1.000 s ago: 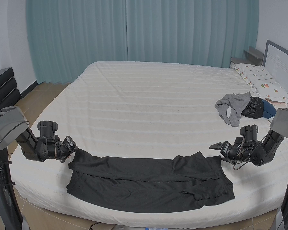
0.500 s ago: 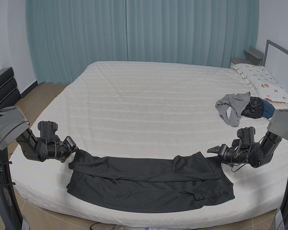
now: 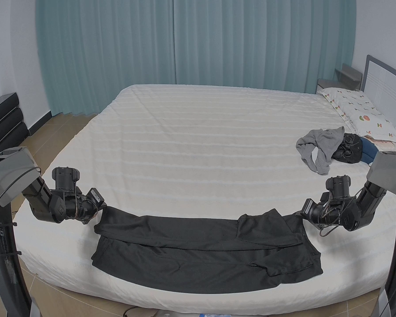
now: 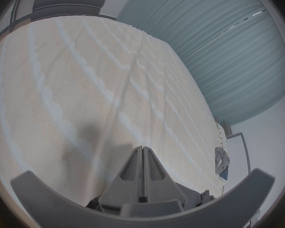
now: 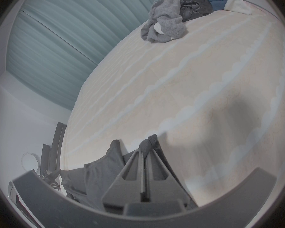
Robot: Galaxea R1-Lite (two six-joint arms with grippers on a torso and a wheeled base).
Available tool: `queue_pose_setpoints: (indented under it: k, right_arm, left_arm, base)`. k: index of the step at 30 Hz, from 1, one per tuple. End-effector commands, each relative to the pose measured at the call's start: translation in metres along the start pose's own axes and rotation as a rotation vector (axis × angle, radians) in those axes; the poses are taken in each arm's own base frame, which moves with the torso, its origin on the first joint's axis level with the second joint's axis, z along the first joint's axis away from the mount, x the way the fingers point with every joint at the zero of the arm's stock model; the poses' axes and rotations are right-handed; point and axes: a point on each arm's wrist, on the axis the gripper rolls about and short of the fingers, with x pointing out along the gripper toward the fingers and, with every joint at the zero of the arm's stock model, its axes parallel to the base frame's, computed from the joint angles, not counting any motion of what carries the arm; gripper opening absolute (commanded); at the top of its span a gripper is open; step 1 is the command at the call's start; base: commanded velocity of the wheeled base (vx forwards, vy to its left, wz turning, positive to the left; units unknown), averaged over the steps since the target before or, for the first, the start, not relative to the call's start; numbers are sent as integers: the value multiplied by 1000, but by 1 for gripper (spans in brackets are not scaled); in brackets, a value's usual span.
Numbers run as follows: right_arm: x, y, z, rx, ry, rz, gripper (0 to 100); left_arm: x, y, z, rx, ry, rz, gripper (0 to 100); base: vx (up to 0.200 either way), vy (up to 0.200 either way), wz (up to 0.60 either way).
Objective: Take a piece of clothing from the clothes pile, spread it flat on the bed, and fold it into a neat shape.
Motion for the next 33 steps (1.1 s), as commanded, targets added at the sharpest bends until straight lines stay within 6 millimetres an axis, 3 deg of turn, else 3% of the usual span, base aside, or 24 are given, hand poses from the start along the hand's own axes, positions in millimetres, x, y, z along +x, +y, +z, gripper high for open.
queue_pose_setpoints:
  k: [1,8,16,17,25,28,33]
  right_arm:
    - [0,-2,12,10,-47,-5,0]
    - [4,-1,20,10,-69,3,0]
    - [9,-1,14,6,-50,-2,0]
    - [9,-1,14,6,-50,-2,100]
    - [-25,27,22,36,-95,66,100]
    - [-44,48,-3,71,-51,92,100]
    - [-58,55,-25,63,-26,75,100]
  left_arm:
    - [3,2,-1,1,-4,14,0]
    - [2,3,-2,3,-1,17,0]
    - [1,2,-2,4,1,17,0]
    - [1,2,-2,4,1,17,100]
    - [-2,4,0,-5,-1,16,100]
    - [-17,2,8,-16,-30,8,100]
    - [-39,-2,3,-15,-12,21,100]
  base:
    - [0,0,0]
    - [0,0,0]
    - [0,0,0]
    - [0,0,0]
    - [0,0,0]
    - [0,0,0]
    - [0,0,0]
